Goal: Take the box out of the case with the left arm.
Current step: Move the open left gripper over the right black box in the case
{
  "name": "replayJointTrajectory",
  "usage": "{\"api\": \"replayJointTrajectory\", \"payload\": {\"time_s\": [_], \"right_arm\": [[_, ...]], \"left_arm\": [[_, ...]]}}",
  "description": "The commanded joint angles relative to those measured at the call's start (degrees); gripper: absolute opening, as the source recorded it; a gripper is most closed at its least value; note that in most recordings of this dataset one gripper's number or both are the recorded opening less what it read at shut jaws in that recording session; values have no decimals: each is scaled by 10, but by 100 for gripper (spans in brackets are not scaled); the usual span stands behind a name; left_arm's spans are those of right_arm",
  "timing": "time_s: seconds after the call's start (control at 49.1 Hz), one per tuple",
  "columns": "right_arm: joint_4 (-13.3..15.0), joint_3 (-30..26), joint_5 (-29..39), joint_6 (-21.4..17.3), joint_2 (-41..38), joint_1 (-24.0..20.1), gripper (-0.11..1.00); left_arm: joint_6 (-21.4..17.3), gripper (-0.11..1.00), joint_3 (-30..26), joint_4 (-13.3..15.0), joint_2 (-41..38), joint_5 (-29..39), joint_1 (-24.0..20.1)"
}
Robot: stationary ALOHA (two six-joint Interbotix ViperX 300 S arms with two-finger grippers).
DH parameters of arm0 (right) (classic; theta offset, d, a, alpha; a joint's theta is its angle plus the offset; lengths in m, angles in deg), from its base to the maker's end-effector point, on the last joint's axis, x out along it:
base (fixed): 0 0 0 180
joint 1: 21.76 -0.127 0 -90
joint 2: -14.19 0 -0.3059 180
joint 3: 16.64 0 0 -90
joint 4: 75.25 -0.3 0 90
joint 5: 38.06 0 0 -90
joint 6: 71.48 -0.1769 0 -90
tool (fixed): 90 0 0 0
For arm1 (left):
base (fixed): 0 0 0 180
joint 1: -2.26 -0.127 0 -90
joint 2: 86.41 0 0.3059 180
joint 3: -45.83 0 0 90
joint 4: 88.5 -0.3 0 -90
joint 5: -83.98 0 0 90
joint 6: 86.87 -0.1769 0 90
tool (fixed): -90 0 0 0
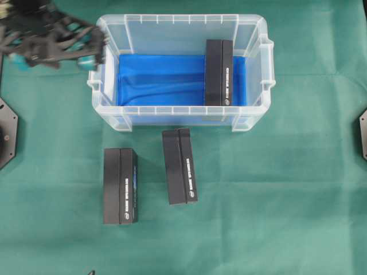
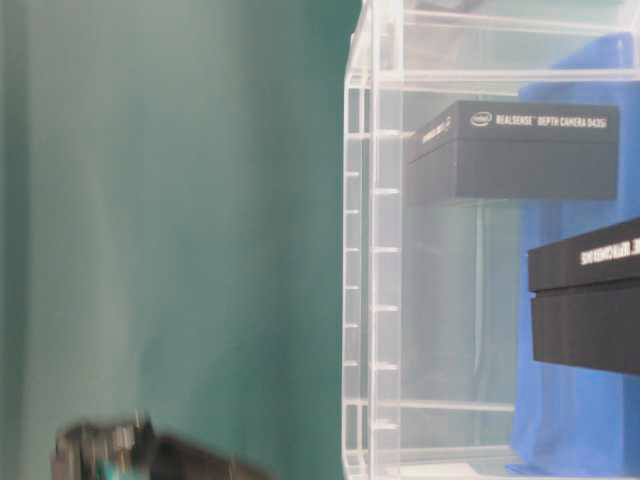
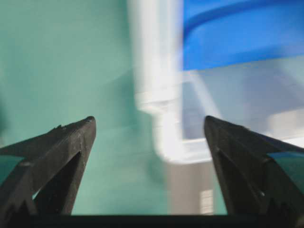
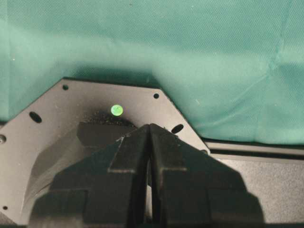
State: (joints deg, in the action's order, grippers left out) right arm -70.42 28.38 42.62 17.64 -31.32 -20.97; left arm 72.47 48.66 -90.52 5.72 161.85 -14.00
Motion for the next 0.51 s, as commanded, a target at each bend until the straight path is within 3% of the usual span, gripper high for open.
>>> {"api": "replayJointTrajectory", "payload": {"time_s": [0.0, 0.183, 0.489], "right_arm": [[0, -14, 1, -2, -2, 0, -1], [0, -14, 1, -2, -2, 0, -1], [0, -15, 1, -2, -2, 0, -1]], "left_arm": [[8, 93, -65, -1, -41, -16, 14], [35, 93, -171, -5, -139, -34, 39], [38, 93, -294, -5, -242, -18, 48]]}}
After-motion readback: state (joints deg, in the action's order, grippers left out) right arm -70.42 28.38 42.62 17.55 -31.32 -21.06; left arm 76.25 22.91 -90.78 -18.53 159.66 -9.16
